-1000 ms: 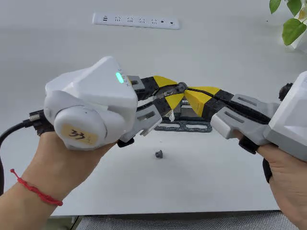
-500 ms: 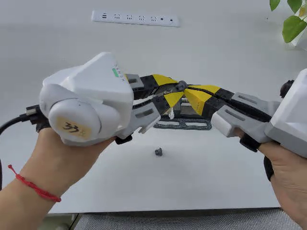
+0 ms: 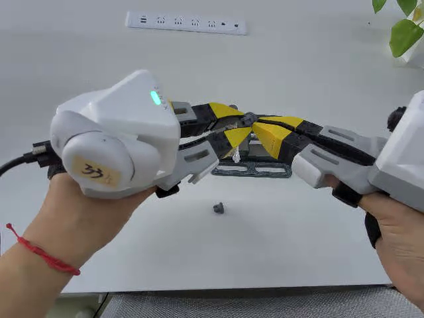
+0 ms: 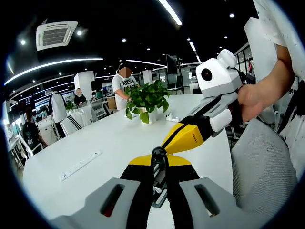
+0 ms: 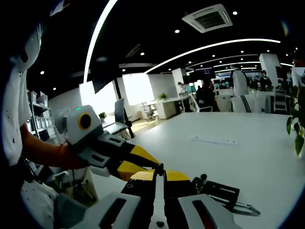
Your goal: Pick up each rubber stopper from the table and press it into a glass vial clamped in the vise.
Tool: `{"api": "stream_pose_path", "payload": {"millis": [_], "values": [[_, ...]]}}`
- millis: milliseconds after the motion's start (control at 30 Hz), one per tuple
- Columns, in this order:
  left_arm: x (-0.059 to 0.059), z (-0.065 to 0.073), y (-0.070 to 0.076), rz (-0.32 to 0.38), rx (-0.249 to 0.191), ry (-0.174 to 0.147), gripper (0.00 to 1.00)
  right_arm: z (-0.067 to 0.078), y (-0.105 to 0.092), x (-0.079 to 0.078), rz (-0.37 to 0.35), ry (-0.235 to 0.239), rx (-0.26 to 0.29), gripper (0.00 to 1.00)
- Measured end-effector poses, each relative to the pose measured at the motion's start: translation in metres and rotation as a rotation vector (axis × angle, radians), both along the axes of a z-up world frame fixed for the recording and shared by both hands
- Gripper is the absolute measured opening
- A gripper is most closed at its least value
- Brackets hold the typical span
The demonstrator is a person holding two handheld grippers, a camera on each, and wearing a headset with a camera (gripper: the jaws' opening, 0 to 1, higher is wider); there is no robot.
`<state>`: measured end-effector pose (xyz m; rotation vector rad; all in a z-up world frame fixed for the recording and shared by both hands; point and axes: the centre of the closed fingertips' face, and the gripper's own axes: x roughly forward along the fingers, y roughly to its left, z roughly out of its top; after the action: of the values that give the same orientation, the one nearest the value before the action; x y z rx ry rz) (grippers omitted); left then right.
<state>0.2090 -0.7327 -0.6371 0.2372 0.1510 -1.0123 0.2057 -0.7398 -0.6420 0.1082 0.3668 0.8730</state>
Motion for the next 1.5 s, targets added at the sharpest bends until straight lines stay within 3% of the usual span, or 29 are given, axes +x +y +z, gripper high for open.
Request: {"api": "stream_pose_path", "payload": {"millis": [167,300,367,433,467,500,533,567,633,700,733,800,833,900,967,1000,1100,1500], "values": [[-0.001,0.005,0.005,-0.017,-0.036,0.023,0.05,0.014,-0.004,-0.003,0.034,-0.013,0.008,0.04],[-0.006,0.016,0.007,-0.072,-0.112,0.079,0.05,0.03,-0.005,-0.008,0.111,0.002,0.054,0.06],[-0.009,0.023,0.008,-0.101,-0.164,0.117,0.05,0.038,-0.005,-0.013,0.168,0.021,0.087,0.09],[-0.011,0.033,0.01,-0.124,-0.215,0.126,0.05,0.046,-0.007,-0.015,0.217,0.022,0.109,0.12],[-0.014,0.037,0.01,-0.144,-0.242,0.152,0.05,0.05,-0.007,-0.018,0.241,0.029,0.117,0.13],[-0.017,0.042,0.012,-0.169,-0.274,0.174,0.05,0.054,-0.007,-0.019,0.261,0.028,0.116,0.13],[-0.017,0.046,0.013,-0.175,-0.291,0.176,0.05,0.057,-0.008,-0.02,0.271,0.021,0.114,0.13],[-0.021,0.049,0.013,-0.201,-0.312,0.203,0.05,0.06,-0.007,-0.021,0.288,0.016,0.117,0.13],[-0.023,0.06,0.014,-0.223,-0.359,0.208,0.05,0.067,-0.004,-0.027,0.336,0.018,0.126,0.13],[-0.031,0.068,0.014,-0.28,-0.405,0.255,0.05,0.073,0.0,-0.033,0.384,0.013,0.13,0.14],[-0.03,0.073,0.016,-0.28,-0.418,0.237,0.05,0.075,0.002,-0.034,0.403,0.012,0.125,0.14],[-0.04,0.081,0.015,-0.34,-0.458,0.281,0.04,0.077,0.002,-0.033,0.422,0.002,0.126,0.14],[-0.038,0.085,0.016,-0.336,-0.468,0.267,0.04,0.079,0.002,-0.032,0.436,0.007,0.135,0.14],[-0.047,0.095,0.016,-0.387,-0.525,0.305,0.04,0.087,0.006,-0.038,0.473,0.005,0.168,0.14],[-0.045,0.098,0.018,-0.382,-0.534,0.291,0.04,0.095,0.012,-0.045,0.496,0.017,0.208,0.14],[-0.051,0.103,0.019,-0.416,-0.565,0.317,0.04,0.099,0.016,-0.048,0.5,0.013,0.213,0.14],[-0.051,0.107,0.021,-0.422,-0.584,0.313,0.04,0.105,0.022,-0.054,0.518,0.015,0.231,0.14],[-0.057,0.11,0.021,-0.475,-0.612,0.346,0.04,0.115,0.029,-0.067,0.574,0.013,0.266,0.13]]}}
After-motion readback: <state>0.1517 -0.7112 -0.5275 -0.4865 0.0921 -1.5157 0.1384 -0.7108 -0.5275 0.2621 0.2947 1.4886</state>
